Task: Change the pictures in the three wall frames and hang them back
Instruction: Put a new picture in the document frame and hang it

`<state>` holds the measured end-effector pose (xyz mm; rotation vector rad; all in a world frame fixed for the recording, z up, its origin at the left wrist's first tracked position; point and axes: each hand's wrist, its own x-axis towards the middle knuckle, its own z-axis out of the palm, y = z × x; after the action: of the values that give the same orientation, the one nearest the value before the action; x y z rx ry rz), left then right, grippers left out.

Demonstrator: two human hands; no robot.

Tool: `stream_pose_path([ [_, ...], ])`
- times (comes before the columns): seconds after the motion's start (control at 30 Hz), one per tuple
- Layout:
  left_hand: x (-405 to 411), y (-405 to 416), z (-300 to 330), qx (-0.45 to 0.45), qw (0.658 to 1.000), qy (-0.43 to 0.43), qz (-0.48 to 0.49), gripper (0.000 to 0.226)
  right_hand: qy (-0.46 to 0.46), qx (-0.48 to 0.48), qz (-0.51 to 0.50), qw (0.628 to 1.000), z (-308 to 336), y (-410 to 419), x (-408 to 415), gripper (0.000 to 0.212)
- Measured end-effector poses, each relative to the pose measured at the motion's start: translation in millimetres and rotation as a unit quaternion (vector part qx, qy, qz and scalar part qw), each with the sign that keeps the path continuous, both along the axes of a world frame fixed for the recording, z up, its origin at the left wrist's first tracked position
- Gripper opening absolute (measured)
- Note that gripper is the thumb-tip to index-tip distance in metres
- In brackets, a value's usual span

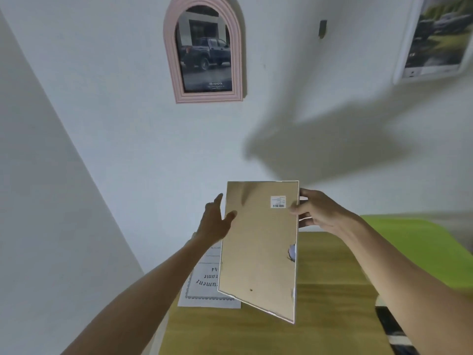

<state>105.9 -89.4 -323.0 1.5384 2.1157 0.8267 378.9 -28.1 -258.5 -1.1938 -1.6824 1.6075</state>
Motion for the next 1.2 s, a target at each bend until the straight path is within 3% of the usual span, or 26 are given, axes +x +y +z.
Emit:
stream_pose_path([
  [0.07, -8, 4, -10, -0.036, 0.998, -0.049, -0.006, 0.072, 0.015, -0.014, 0.007, 1.0, -8, 4, 8, 0.033],
  [0.17, -7, 8, -24, -0.019, 0.985, -0.174, 0.008, 0.063, 0.023, -0.036, -0.003, 0.999, -21, 12, 14, 0.032],
  [0.27, -1, 8, -27, -0.017, 0.948, -0.311, 0.059, 0.05, 0.039, -0.049, -0.087, 0.994, -36, 24, 13, 0.028],
  [0.4, 9, 15, -37, -0.043, 0.923, -0.363, 0.119, 0.044, -0.005, -0.051, -0.145, 0.988, -69, 38, 6, 0.032],
  [0.47, 14, 22, -47, -0.041, 0.922, -0.354, 0.153, 0.042, -0.063, -0.079, -0.115, 0.988, -89, 38, 5, 0.037],
  [0.53, 19, 28, -60, -0.044, 0.922, -0.344, 0.171, 0.046, -0.109, -0.098, -0.097, 0.985, -109, 36, 5, 0.058],
  [0.63, 30, 35, -84, -0.059, 0.923, -0.327, 0.194, 0.047, -0.152, -0.087, -0.129, 0.976, -140, 36, 8, 0.071],
  [0.87, 53, 45, -130, -0.17, 0.939, -0.268, 0.13, 0.049, -0.218, -0.059, -0.177, 0.958, -198, 43, 19, 0.053],
  [1.2, 70, 58, -187, -0.201, 0.943, -0.202, 0.169, 0.027, -0.277, -0.072, -0.175, 0.942, -271, 66, 16, 0.048],
])
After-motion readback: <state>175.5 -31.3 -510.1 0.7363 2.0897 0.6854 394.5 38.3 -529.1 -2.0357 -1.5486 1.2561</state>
